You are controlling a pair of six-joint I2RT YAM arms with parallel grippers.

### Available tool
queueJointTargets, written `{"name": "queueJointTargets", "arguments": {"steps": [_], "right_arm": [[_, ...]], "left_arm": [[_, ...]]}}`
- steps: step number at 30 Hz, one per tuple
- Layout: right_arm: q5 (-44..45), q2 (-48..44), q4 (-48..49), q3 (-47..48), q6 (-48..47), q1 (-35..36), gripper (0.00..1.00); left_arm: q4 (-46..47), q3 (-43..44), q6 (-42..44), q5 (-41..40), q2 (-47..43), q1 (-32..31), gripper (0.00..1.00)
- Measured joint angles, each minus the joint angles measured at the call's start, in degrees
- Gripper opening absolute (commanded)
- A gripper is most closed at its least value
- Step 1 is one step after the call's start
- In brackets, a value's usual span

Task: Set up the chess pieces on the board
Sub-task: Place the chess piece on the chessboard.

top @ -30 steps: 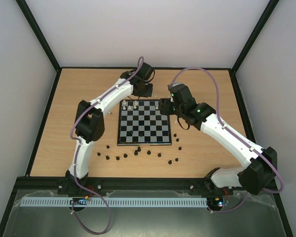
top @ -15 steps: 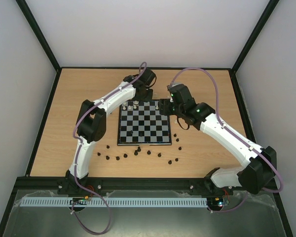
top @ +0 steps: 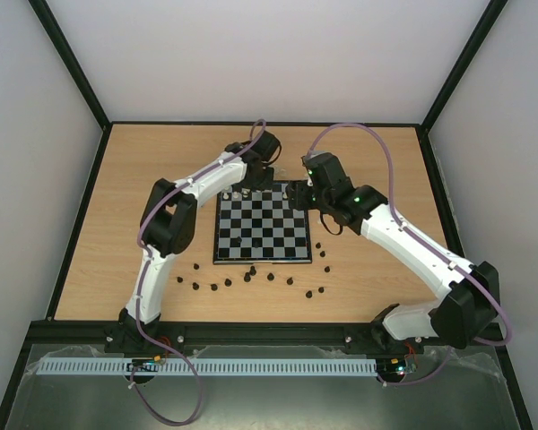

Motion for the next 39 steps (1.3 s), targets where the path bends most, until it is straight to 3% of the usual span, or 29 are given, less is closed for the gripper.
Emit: {"name": "queueJointTargets", "arguments": {"steps": [39], "right_arm": [[-1.20, 1.25, 0.04, 0.00, 0.00, 0.00, 0.72]], "left_arm": [[3.63, -0.15, -0.46, -0.83, 2.40, 1.77, 0.18]]}}
